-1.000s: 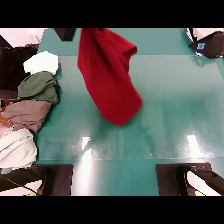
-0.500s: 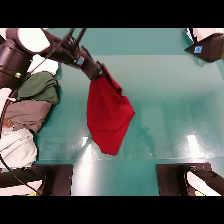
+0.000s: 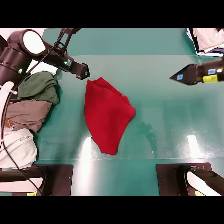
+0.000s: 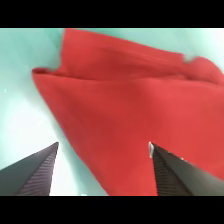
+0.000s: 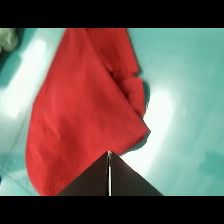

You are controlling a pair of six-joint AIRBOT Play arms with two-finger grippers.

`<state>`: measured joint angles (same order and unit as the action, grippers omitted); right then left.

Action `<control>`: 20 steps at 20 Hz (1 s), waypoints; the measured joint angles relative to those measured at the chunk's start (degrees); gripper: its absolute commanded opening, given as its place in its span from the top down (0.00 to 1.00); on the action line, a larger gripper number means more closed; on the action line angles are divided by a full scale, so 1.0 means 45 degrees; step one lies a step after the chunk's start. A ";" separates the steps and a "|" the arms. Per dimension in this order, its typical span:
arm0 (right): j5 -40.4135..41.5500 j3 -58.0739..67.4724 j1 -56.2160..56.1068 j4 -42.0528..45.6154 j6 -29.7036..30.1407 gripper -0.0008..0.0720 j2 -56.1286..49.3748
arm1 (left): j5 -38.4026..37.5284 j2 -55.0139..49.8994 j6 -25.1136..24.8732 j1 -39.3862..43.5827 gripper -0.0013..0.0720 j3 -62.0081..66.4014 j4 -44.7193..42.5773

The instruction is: Fold the shirts.

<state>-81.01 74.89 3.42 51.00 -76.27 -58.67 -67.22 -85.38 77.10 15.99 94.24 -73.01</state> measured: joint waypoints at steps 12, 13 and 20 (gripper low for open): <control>0.0525 -0.3419 -0.0010 -0.0107 -0.0015 0.97 0.0000 | 0.2263 -0.4556 -0.0515 -0.2263 0.07 -0.0097 0.4231; 0.0593 -0.3517 -0.0010 -0.0117 -0.0024 0.97 0.0000 | 0.2365 -0.4711 -0.0602 -0.2283 0.07 -0.0097 0.4352; 0.0913 -0.3759 -0.0010 -0.0146 -0.0044 0.97 0.0000 | 0.2647 -0.5095 -0.0855 -0.2322 0.54 -0.0117 0.5105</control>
<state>-76.90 57.98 3.38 50.35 -76.47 -58.67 -55.31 -108.31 73.25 5.54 93.71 -50.04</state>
